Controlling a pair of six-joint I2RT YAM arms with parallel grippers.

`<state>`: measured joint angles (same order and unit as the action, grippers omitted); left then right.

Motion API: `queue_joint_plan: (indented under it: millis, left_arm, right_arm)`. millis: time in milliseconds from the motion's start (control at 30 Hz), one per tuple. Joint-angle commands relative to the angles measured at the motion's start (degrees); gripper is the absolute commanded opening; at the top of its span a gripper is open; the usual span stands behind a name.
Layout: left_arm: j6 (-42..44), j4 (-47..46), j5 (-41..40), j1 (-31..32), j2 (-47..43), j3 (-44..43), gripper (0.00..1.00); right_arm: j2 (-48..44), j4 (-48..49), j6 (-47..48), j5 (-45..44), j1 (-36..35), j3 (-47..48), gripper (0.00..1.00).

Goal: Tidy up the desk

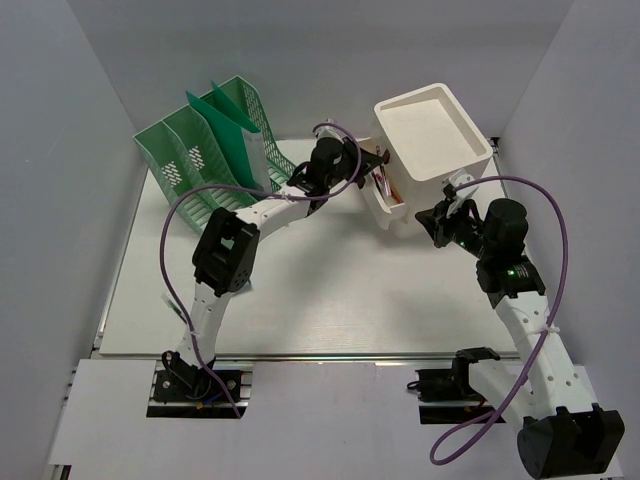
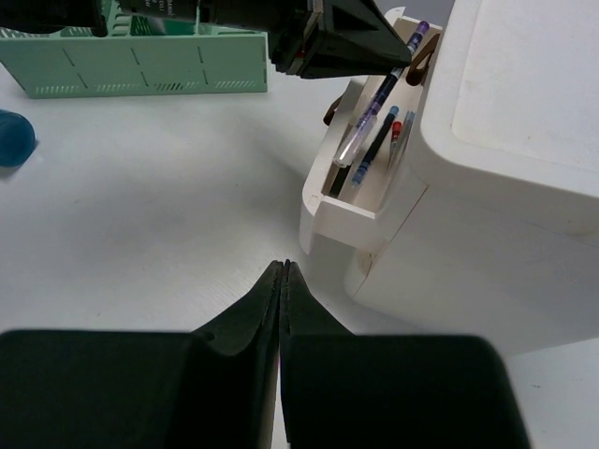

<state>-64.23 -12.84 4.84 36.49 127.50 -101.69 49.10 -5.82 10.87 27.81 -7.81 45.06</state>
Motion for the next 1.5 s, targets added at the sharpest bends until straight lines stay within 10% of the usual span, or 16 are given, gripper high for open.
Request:
queue_joint_plan:
  millis: [0,167,400,567,767,867,1033,1133,1467]
  left_arm:
    - [-1.69,0.34,-0.71,-0.1,0.99,-4.91,0.32]
    - [-0.29,2.64,-0.8,-0.1,1.43,-7.82,0.52]
    - [5.5,7.64,-1.32,-1.24,-3.13,-8.26,0.5]
    - [17.01,15.62,-2.29,-1.25,-12.79,-5.02,0.18]
    - [30.99,24.75,-0.27,-1.25,-32.96,13.33,0.0]
    - [35.3,32.24,-7.01,-1.25,-44.74,23.18,0.09]
    - [37.42,44.19,-17.91,-2.64,-59.02,33.92,0.52]
    - [33.39,59.03,-26.34,-4.93,-61.4,34.01,0.61]
    - [22.57,67.17,-26.84,-16.09,-65.19,46.74,0.81]
  right_arm:
    - [-1.02,2.4,-0.59,1.36,0.52,-0.85,0.0]
    - [-1.03,2.05,-0.41,1.89,0.87,-0.76,0.0]
    - [-1.29,1.34,0.81,4.61,1.05,-0.76,0.0]
    - [-1.38,-1.02,4.67,9.27,1.14,-0.59,0.01]
    - [0.73,-8.05,12.75,19.11,0.7,0.73,0.43]
    - [2.84,-9.9,13.56,20.44,0.52,2.05,0.44]
    - [4.33,-10.96,13.65,21.41,-0.45,2.67,0.42]
    - [4.34,-10.52,13.03,21.14,-1.15,2.4,0.42]
    - [4.34,-9.91,12.07,19.38,-2.12,2.32,0.4]
